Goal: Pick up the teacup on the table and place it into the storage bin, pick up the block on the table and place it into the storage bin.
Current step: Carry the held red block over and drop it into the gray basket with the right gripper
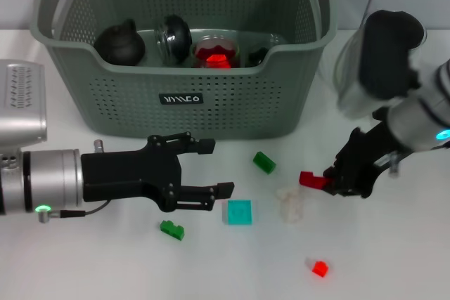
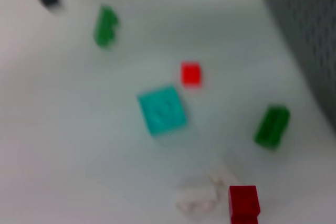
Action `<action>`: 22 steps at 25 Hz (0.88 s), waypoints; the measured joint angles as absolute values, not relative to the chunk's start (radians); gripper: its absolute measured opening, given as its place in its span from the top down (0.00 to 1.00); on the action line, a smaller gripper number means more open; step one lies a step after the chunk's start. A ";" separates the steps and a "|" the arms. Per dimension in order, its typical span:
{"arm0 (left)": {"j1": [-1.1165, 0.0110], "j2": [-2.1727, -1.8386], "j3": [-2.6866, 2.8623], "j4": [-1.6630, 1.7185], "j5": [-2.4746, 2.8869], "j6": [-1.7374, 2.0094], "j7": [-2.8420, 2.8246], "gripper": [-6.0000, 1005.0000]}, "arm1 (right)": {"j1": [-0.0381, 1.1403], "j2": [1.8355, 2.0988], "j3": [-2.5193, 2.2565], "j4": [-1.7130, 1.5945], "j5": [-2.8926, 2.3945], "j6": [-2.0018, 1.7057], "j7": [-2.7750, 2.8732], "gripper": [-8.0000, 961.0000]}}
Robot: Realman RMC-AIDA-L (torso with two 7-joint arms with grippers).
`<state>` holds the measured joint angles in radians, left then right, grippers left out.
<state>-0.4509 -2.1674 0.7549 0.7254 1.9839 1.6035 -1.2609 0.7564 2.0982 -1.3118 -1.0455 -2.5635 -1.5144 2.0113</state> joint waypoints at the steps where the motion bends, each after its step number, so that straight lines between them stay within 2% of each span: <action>1: -0.449 -2.167 0.751 0.726 1.985 1.604 -1.261 0.15 | 0.750 2.098 -1.293 -1.097 -2.557 -1.559 2.020 0.79; 6: -0.438 -2.165 0.714 0.728 1.992 1.611 -1.255 0.15 | 0.751 2.094 -1.127 -1.457 -2.385 -1.869 2.116 0.79; 10: -0.436 -2.165 0.710 0.727 1.992 1.608 -1.249 0.15 | 0.862 2.077 -0.935 -1.564 -2.220 -1.926 2.205 0.79; 14: -0.442 -2.164 0.714 0.722 1.991 1.606 -1.243 0.15 | 0.960 2.062 -0.912 -1.421 -2.252 -1.712 2.211 0.79; 19: -0.444 -2.166 0.718 0.721 1.986 1.603 -1.243 0.15 | 1.085 2.018 -0.978 -1.033 -2.298 -1.405 2.097 0.79; 22: -0.446 -2.167 0.717 0.721 1.985 1.603 -1.243 0.15 | 1.140 2.003 -0.995 -0.855 -2.298 -1.279 2.020 0.79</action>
